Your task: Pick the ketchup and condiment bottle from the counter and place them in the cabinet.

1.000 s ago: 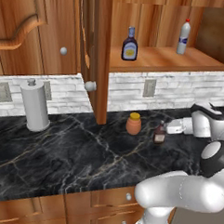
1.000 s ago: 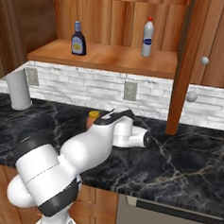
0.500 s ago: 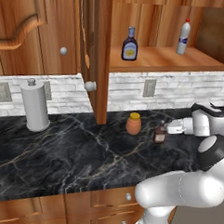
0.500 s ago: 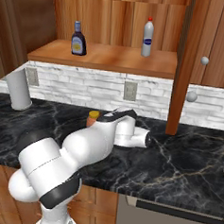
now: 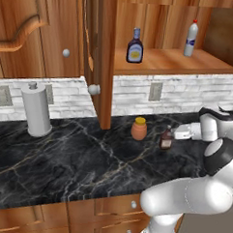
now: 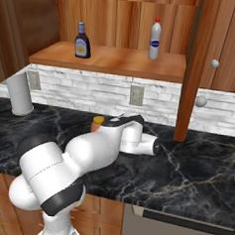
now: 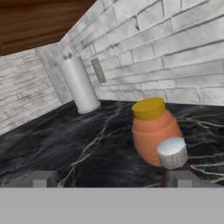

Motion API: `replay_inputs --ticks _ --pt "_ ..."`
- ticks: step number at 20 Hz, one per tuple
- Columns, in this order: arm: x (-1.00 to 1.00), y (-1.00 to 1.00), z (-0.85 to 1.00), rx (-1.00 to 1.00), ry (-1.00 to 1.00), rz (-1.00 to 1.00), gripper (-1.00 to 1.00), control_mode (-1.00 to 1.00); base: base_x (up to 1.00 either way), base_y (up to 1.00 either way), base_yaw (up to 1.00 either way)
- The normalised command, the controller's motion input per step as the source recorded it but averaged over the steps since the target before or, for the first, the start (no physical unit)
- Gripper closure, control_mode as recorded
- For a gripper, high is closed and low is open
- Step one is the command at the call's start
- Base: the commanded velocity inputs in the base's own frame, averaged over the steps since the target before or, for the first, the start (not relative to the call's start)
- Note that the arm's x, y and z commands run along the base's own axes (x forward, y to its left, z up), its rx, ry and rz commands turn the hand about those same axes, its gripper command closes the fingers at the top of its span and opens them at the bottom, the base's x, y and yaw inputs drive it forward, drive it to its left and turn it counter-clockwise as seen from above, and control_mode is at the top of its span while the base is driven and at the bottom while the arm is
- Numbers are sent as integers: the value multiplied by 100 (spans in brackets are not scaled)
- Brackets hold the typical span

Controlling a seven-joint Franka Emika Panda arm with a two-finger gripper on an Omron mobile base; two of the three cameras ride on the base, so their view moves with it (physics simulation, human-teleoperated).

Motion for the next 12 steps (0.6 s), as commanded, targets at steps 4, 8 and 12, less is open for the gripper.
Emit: replay_inputs --ticks 4,8,12 --pt "0 0 -7 0 0 0 -100 -100 0 0 0" --pt "0 0 -9 0 0 0 -100 -100 0 0 0" --pt "0 0 -4 0 0 0 -100 -100 0 0 0"
